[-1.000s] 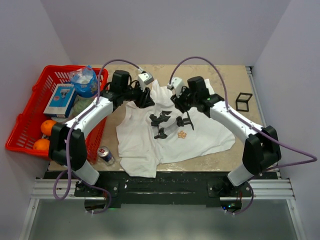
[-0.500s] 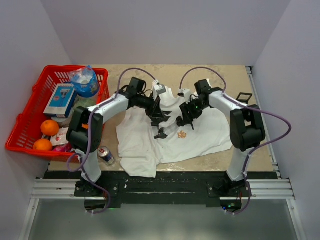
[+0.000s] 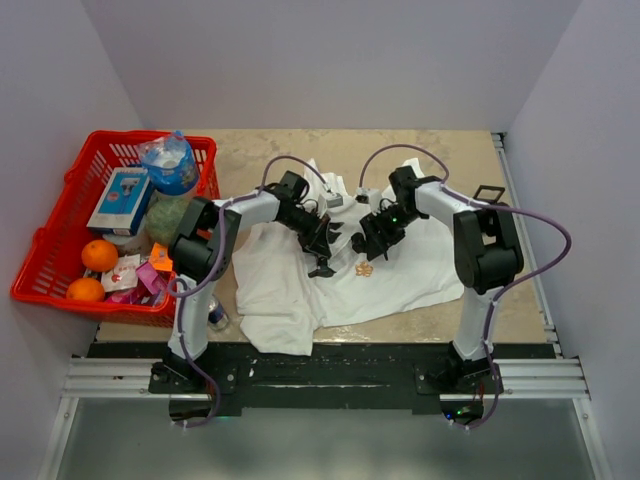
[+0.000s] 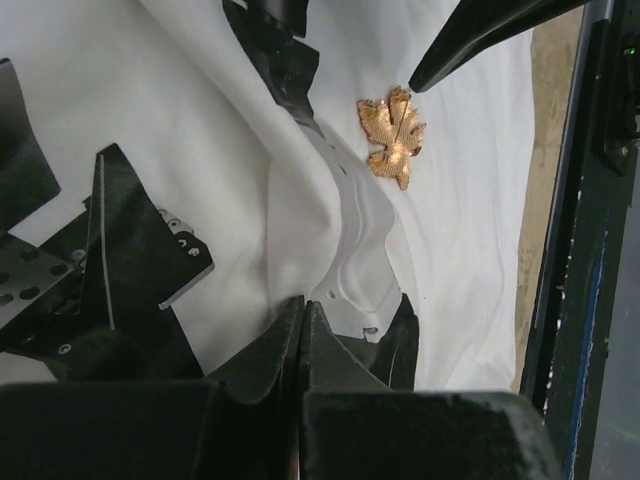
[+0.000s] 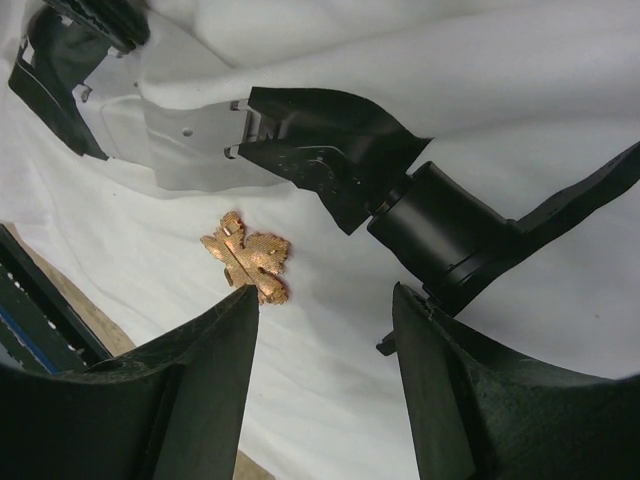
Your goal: Remove the brooch from the garment
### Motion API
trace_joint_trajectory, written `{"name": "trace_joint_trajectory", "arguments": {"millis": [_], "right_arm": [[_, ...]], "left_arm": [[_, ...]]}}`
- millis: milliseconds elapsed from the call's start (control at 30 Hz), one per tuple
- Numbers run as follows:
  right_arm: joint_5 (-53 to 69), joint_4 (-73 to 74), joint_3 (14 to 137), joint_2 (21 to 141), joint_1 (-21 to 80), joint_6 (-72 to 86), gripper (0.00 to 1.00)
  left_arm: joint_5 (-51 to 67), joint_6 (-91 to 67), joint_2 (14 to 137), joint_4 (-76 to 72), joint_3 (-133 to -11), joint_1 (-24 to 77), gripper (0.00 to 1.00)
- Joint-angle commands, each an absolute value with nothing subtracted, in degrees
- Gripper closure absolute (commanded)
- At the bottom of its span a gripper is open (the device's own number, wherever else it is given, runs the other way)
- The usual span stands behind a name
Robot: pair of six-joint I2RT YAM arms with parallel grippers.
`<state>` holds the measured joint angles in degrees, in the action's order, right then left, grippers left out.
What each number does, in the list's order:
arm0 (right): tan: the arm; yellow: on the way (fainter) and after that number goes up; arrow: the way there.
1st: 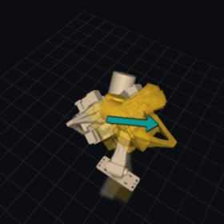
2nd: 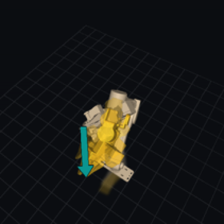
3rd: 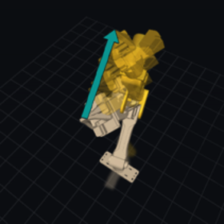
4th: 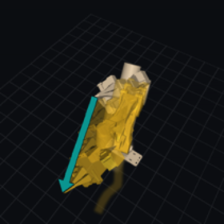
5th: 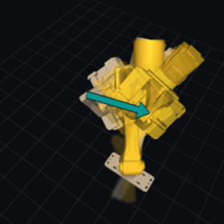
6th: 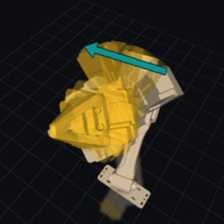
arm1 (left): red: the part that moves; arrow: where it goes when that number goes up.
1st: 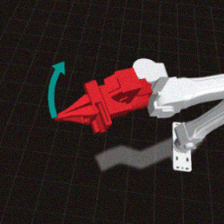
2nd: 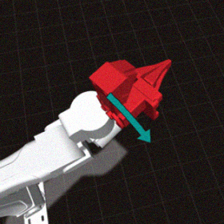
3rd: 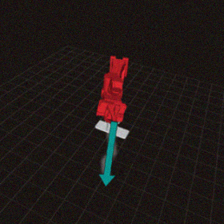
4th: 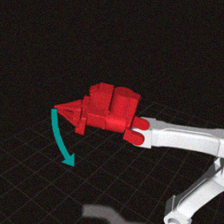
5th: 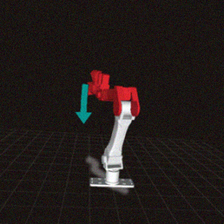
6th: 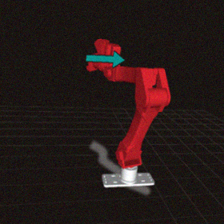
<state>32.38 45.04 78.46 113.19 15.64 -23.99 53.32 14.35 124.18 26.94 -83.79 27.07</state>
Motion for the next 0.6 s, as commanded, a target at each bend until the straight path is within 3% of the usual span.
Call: {"name": "trace_joint_trajectory", "arguments": {"millis": [0,267,567], "right_arm": [[30.9,46.3,80.3,113.9,15.6,-27.3,0.40],[29.8,45.6,80.9,115.6,16.0,-28.0,0.40],[30.0,45.0,80.8,116.2,17.8,-28.4,0.36]], "left_arm": [[49.5,16.8,124.6,27.9,-87.1,26.7,1.00],[42.9,19.9,128.1,29.4,-91.6,24.9,1.00],[46.8,18.1,125.0,29.6,-90.7,24.7,1.00]]}}
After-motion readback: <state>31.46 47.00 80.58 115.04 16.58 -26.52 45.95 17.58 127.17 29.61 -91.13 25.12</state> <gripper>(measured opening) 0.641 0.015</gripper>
